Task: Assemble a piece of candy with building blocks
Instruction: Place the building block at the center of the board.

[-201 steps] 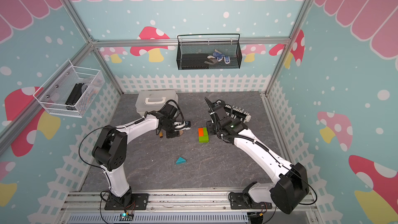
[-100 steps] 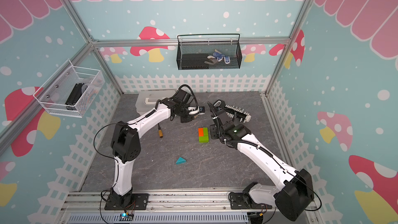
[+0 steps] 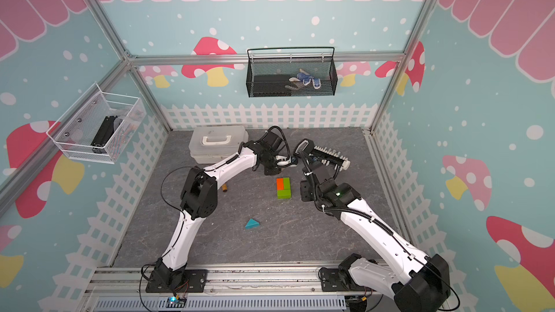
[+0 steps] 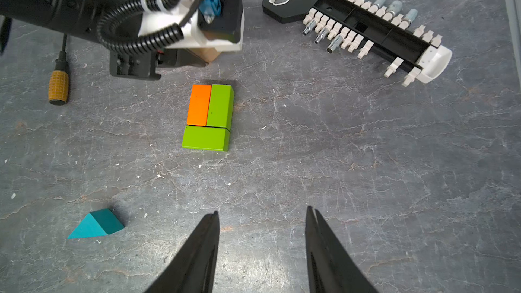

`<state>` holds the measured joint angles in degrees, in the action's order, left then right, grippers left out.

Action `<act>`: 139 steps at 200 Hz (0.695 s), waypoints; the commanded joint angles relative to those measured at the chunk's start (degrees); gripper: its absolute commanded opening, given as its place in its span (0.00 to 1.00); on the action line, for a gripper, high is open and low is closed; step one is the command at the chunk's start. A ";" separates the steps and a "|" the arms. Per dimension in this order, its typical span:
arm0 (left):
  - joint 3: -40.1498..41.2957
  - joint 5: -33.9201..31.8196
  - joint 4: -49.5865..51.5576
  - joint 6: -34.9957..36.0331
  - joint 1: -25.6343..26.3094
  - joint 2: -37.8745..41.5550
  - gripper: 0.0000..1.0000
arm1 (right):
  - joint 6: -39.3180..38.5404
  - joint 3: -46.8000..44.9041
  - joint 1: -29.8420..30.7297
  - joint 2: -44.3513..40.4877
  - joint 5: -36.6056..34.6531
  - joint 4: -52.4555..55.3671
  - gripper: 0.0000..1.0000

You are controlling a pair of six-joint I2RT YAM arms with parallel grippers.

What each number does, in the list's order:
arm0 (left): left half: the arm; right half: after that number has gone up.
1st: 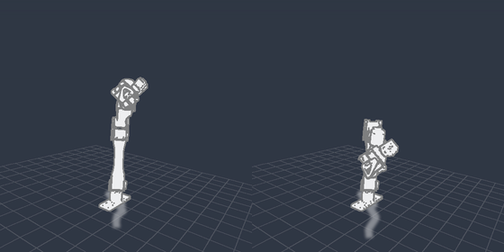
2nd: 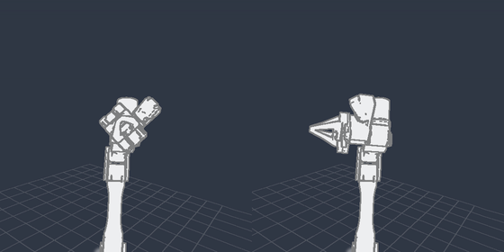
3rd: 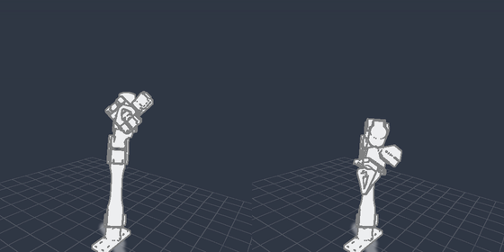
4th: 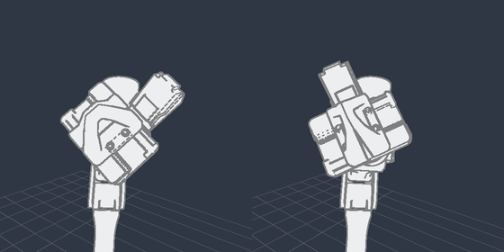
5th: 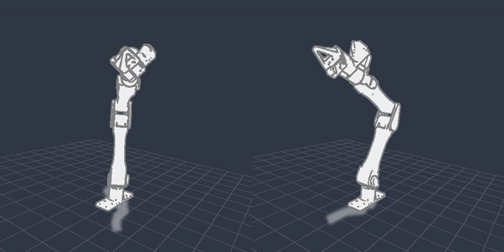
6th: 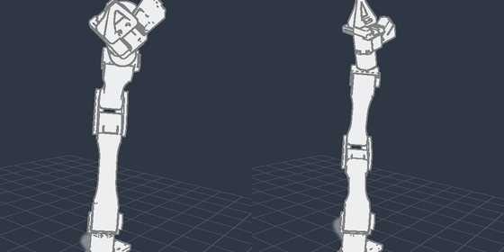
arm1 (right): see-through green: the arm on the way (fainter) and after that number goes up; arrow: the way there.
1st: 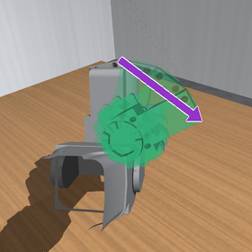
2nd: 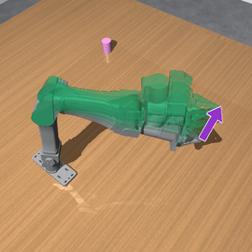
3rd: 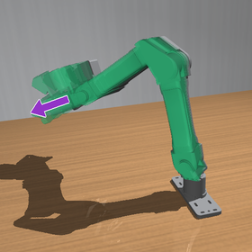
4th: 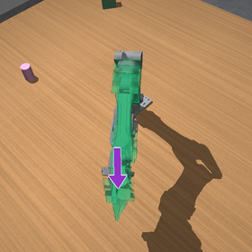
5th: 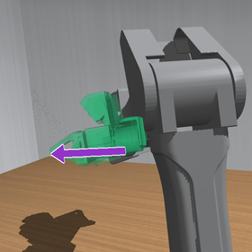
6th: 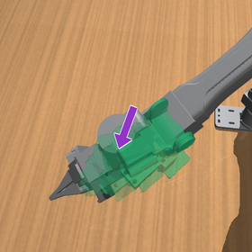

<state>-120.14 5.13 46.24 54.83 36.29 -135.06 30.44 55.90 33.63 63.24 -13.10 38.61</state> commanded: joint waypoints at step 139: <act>-2.12 -0.70 0.83 0.56 2.55 -4.62 0.29 | 1.30 -1.06 -0.66 -0.75 -0.34 1.54 0.49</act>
<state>-121.60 4.89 46.06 54.63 38.70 -138.61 30.68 55.48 33.36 63.22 -13.08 38.74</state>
